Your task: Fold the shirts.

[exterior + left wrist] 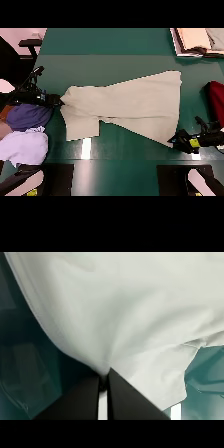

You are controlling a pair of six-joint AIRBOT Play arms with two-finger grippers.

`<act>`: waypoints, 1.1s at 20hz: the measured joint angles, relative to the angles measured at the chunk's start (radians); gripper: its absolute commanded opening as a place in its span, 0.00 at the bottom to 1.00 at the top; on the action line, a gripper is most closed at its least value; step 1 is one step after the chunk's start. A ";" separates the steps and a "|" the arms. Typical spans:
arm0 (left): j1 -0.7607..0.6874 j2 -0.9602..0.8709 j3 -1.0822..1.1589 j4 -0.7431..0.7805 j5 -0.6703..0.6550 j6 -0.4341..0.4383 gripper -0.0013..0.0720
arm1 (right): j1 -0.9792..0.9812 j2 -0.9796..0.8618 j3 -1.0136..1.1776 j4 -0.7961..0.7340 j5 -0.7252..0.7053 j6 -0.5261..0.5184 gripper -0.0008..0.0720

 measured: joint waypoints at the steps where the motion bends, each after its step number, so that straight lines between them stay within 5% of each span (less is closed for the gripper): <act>1: 0.000 0.001 0.000 0.000 -0.001 0.000 0.06 | -0.001 -0.014 -0.011 0.013 -0.014 -0.001 0.51; 2: 0.000 0.001 0.000 -0.002 -0.002 0.000 0.06 | -0.001 -0.027 -0.019 0.036 -0.031 -0.006 0.42; 3: 0.000 0.001 0.000 -0.002 -0.004 0.000 0.06 | -0.001 -0.040 -0.026 0.052 -0.050 -0.014 0.22; 5: 0.000 0.002 0.000 -0.002 -0.007 0.000 0.06 | -0.001 -0.055 -0.034 0.075 -0.093 -0.039 0.04; 12: 0.000 0.118 0.084 -0.002 -0.013 -0.039 0.06 | 0.000 0.036 0.176 0.120 -0.066 -0.114 0.03; 22: 0.000 0.291 0.860 -0.006 -0.065 -0.200 0.05 | -0.002 0.172 1.184 0.106 0.065 -0.108 0.03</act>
